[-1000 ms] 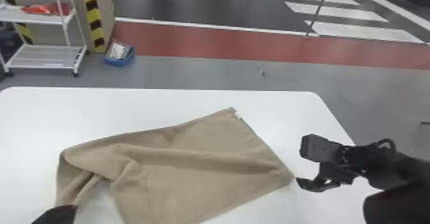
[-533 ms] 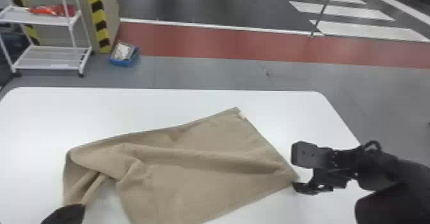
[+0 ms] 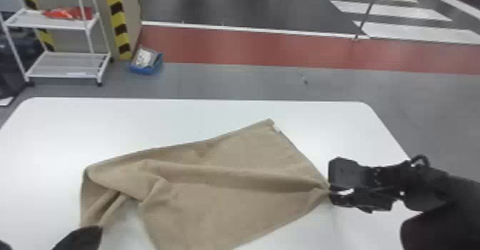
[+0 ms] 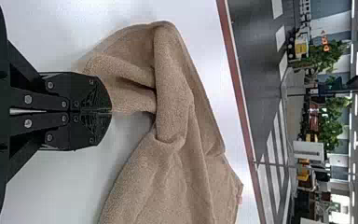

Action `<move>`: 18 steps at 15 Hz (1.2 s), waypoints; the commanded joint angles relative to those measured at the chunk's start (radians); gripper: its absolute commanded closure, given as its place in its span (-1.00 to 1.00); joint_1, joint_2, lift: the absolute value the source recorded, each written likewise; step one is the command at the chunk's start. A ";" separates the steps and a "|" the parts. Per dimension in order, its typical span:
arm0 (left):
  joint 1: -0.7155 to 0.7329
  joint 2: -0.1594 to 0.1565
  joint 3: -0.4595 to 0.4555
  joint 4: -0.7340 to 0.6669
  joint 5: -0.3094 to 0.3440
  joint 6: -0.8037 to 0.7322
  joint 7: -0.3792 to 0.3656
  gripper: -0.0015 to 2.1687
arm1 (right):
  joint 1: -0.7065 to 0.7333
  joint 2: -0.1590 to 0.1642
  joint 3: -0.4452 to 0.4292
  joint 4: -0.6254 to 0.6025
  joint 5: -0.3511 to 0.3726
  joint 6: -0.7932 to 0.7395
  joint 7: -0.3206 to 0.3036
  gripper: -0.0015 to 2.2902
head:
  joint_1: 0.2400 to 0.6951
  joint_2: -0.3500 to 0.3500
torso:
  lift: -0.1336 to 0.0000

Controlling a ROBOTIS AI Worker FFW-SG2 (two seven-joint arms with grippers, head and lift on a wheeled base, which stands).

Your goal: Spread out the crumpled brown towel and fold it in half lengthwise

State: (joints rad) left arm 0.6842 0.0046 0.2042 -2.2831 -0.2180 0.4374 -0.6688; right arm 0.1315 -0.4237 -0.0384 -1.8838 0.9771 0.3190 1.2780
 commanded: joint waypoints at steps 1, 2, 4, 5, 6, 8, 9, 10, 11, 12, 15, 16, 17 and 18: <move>0.000 -0.007 0.003 -0.001 0.002 -0.005 0.000 0.14 | 0.002 -0.003 -0.021 -0.003 -0.012 -0.013 0.014 0.24 | 1.00 -0.47 | -0.86; 0.000 -0.007 0.004 -0.001 0.003 -0.009 0.000 0.14 | 0.003 -0.003 -0.046 -0.006 -0.051 -0.013 0.021 0.26 | 1.00 -0.47 | -0.86; -0.003 -0.007 0.004 -0.010 0.008 -0.009 0.005 0.14 | 0.000 -0.001 -0.126 -0.021 -0.193 -0.019 0.023 0.42 | 1.00 -0.48 | -0.86; -0.005 -0.007 0.006 -0.019 0.019 -0.009 0.003 0.14 | -0.007 0.000 -0.181 -0.038 -0.288 -0.013 0.023 0.42 | 1.00 -0.49 | -0.86; -0.011 -0.007 0.007 -0.047 0.025 0.001 0.003 0.14 | -0.010 0.005 -0.239 -0.055 -0.377 0.002 0.023 0.42 | 1.00 -0.49 | -0.86; -0.031 -0.007 0.012 -0.111 0.043 0.077 -0.002 0.14 | -0.050 0.022 -0.325 -0.090 -0.528 0.101 0.014 0.42 | 1.00 -0.50 | -0.86; -0.054 -0.007 0.012 -0.138 0.055 0.123 -0.008 0.14 | -0.078 0.036 -0.351 -0.113 -0.595 0.168 0.011 0.42 | 1.00 -0.52 | -0.86; -0.094 -0.007 0.007 -0.153 0.052 0.179 -0.006 0.14 | -0.102 0.049 -0.363 -0.124 -0.629 0.223 -0.005 0.42 | 1.00 -0.53 | -0.86; -0.146 -0.007 0.006 -0.170 0.048 0.271 -0.009 0.14 | -0.133 0.063 -0.365 -0.127 -0.647 0.279 -0.042 0.42 | 1.00 -0.53 | -0.86; -0.238 -0.007 0.017 -0.182 0.062 0.430 -0.032 0.14 | -0.184 0.083 -0.370 -0.126 -0.661 0.346 -0.092 0.42 | 1.00 -0.53 | -0.86; -0.500 -0.007 0.057 -0.156 0.066 0.688 -0.049 0.14 | -0.305 0.112 -0.365 -0.118 -0.675 0.496 -0.215 0.42 | 1.00 -0.51 | -0.86; -0.575 -0.007 0.058 -0.122 0.063 0.734 -0.060 0.14 | -0.337 0.117 -0.360 -0.107 -0.666 0.536 -0.247 0.42 | 1.00 -0.50 | -0.86; -0.667 -0.007 0.060 -0.073 0.063 0.798 -0.071 0.14 | -0.371 0.120 -0.356 -0.087 -0.658 0.552 -0.293 0.42 | 1.00 -0.49 | -0.86; -0.741 0.005 0.058 -0.016 0.066 0.838 -0.071 0.14 | -0.406 0.118 -0.344 -0.057 -0.638 0.573 -0.316 0.42 | 0.93 -0.48 | -0.86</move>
State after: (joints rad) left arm 0.0514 0.0048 0.2617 -2.3679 -0.1535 1.2114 -0.7395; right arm -0.2272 -0.3069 -0.3941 -1.9746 0.3186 0.8615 0.9745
